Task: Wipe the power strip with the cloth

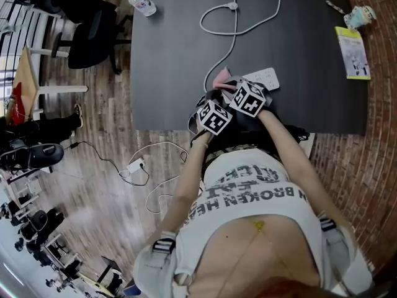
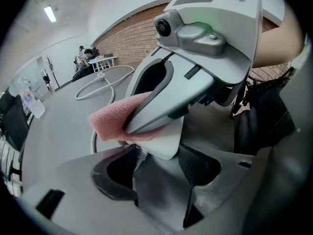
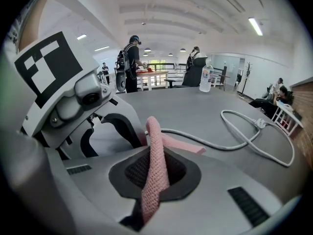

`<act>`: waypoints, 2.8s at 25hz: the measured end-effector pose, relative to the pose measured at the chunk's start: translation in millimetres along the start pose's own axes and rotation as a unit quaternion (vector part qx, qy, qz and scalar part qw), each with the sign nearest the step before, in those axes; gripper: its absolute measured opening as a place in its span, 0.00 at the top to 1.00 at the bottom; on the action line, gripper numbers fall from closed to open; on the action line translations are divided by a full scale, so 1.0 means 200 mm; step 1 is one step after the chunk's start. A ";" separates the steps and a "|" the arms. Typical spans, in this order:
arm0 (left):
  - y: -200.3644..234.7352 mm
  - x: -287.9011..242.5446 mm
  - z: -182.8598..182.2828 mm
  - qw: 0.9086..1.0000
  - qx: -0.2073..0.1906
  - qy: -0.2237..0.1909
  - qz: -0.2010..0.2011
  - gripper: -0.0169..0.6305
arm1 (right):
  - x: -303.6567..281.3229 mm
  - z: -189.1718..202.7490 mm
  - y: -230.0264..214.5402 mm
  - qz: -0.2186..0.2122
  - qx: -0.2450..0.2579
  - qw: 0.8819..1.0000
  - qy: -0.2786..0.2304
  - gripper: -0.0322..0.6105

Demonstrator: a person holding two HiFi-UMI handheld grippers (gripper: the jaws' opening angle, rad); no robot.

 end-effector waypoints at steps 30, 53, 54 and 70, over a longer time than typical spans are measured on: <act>-0.02 0.00 0.01 1.000 -0.013 0.018 -0.001 0.57 | 0.08 0.09 -0.07 0.019 -0.005 1.000 0.018 0.92; -0.01 -0.01 0.01 1.000 -0.011 0.019 0.004 0.57 | 0.18 0.22 -0.18 0.043 -0.016 0.998 0.034 0.92; -0.01 -0.01 0.01 1.000 -0.011 0.019 0.004 0.57 | 0.19 0.22 -0.19 0.044 -0.017 0.998 0.035 0.92; -0.02 -0.02 0.00 1.000 -0.010 0.022 0.006 0.57 | 0.27 0.32 -0.27 0.065 -0.041 0.996 0.047 0.92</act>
Point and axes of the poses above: the fingertips, and each gripper's own axes: x backward along the fingers, y to its left, z out of its underside, the point moved 1 cm from there along x, backward along the fingers, and after that the axes turned 6 degrees about x, right-handed, at the moved point
